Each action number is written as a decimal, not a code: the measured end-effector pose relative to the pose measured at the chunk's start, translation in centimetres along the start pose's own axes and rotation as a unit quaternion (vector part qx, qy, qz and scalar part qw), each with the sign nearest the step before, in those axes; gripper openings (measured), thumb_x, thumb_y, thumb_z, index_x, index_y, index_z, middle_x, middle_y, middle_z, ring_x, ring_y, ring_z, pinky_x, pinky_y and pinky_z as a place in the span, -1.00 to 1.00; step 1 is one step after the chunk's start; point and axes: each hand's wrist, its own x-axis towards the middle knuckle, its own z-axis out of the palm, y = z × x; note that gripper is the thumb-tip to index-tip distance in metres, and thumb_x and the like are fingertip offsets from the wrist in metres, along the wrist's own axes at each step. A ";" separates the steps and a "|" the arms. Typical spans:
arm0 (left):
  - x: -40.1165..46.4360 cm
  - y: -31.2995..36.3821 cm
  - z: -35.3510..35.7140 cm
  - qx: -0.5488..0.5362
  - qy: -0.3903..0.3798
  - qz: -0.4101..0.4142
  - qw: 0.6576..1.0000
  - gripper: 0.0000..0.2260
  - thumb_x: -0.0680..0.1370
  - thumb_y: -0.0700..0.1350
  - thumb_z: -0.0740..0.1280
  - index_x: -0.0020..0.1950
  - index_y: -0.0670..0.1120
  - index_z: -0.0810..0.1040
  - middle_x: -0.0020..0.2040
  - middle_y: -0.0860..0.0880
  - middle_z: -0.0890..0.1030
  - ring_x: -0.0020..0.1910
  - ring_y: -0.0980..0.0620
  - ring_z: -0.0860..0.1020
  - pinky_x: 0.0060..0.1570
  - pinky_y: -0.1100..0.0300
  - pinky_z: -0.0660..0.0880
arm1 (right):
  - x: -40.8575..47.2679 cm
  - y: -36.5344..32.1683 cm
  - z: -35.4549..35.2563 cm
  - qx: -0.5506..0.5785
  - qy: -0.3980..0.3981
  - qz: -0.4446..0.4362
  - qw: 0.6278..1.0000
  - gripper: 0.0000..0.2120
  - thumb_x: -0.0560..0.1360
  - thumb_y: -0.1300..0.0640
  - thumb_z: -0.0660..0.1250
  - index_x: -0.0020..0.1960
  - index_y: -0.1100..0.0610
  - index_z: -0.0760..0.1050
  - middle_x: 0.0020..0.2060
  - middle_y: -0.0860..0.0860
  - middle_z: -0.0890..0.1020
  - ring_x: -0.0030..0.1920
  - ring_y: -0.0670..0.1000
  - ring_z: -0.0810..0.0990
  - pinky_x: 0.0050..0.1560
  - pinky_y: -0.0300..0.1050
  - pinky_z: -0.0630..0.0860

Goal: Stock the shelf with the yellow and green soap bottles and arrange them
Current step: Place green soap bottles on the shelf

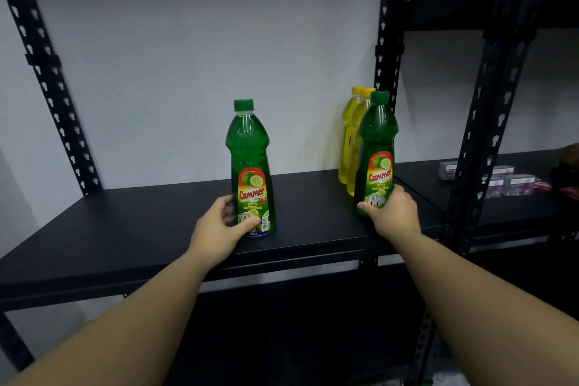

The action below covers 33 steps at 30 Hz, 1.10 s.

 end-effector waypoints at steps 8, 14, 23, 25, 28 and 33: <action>0.2 -0.1 0.1 0.010 0.001 0.000 1.000 -0.27 0.42 0.13 0.59 0.52 0.04 0.39 0.31 0.07 0.62 0.23 0.11 0.61 0.26 0.06 0.54 | 1.4 0.4 0.1 -0.039 -0.006 0.000 0.999 -0.24 0.42 -0.19 0.55 0.38 0.22 0.34 0.24 0.21 0.55 0.25 0.25 0.53 0.21 0.18 0.55; 0.1 -0.1 0.1 0.011 -0.001 -0.004 1.000 -0.27 0.41 0.14 0.60 0.50 0.05 0.40 0.30 0.08 0.63 0.23 0.12 0.61 0.27 0.04 0.55 | 2.2 0.6 0.5 -0.066 -0.016 0.008 0.998 -0.21 0.44 -0.26 0.50 0.41 0.21 0.29 0.25 0.20 0.57 0.27 0.27 0.52 0.22 0.20 0.54; 0.3 -0.1 -0.1 0.006 -0.016 -0.011 1.000 -0.26 0.35 0.08 0.65 0.46 0.06 0.42 0.26 0.07 0.64 0.20 0.11 0.63 0.30 -0.07 0.56 | -0.8 1.2 -0.3 0.036 0.020 -0.002 0.999 0.02 0.32 -0.28 0.58 0.53 0.20 0.21 0.36 0.17 0.45 0.35 0.21 0.48 0.26 0.17 0.55; 0.5 0.1 0.3 0.009 -0.023 -0.010 1.000 -0.24 0.34 0.12 0.65 0.46 0.06 0.41 0.27 0.07 0.64 0.20 0.11 0.63 0.29 -0.06 0.56 | -2.3 2.1 -0.3 0.034 0.027 -0.050 0.998 -0.07 0.27 -0.39 0.55 0.41 0.12 0.34 0.27 0.06 0.47 0.29 0.11 0.48 0.24 0.15 0.55; 0.8 0.6 1.5 0.010 -0.038 -0.006 0.999 -0.25 0.35 0.12 0.65 0.46 0.06 0.41 0.28 0.06 0.63 0.19 0.12 0.63 0.29 -0.02 0.56 | -4.0 3.6 -0.2 -0.022 -0.023 -0.134 0.991 -0.30 0.30 -0.50 0.42 0.19 0.00 0.52 0.08 -0.10 0.51 0.19 -0.01 0.45 0.23 0.05 0.50; 1.7 2.0 5.0 0.010 -0.048 0.005 0.999 -0.28 0.41 0.05 0.63 0.47 0.01 0.39 0.30 0.04 0.61 0.15 0.13 0.61 0.20 0.12 0.54 | -4.2 4.6 -0.9 0.002 -0.061 -0.178 0.982 -0.43 0.32 -0.41 0.48 0.15 -0.05 0.65 0.03 -0.19 0.53 0.15 -0.11 0.41 0.18 -0.08 0.46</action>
